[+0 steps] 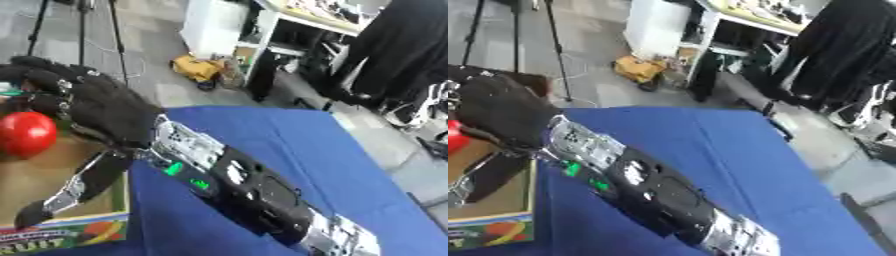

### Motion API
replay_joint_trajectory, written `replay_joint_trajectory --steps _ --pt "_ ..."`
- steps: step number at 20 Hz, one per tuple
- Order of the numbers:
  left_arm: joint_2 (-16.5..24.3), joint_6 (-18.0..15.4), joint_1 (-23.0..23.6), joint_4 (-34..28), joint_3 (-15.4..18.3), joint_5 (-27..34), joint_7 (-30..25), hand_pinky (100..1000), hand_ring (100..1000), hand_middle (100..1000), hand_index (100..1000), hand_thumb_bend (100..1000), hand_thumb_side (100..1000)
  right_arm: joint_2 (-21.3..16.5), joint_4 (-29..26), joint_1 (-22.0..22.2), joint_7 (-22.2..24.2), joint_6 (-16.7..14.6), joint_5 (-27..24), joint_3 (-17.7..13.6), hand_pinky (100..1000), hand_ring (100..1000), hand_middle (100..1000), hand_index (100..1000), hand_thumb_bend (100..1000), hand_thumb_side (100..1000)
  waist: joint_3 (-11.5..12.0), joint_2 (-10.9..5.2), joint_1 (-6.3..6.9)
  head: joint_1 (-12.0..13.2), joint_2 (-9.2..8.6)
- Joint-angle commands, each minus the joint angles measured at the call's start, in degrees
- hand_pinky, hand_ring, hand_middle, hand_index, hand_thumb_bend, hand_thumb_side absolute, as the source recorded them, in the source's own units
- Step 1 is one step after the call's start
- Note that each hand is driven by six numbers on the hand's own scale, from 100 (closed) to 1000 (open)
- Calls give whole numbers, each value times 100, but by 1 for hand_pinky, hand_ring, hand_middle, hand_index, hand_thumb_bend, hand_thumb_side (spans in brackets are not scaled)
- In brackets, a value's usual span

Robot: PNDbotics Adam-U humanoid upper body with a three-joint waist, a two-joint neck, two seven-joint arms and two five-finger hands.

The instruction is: Pick up objects on the table and place them in the box.

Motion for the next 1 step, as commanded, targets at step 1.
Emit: replay_joint_trajectory --steps 1 --pt "70 -27 40 -53 54 -34 41 159 144 551 283 100 812 -301 -403 77 -125 176 -321 -301 644 917 855 793 792 1000 -44 -168 81 -58 27"
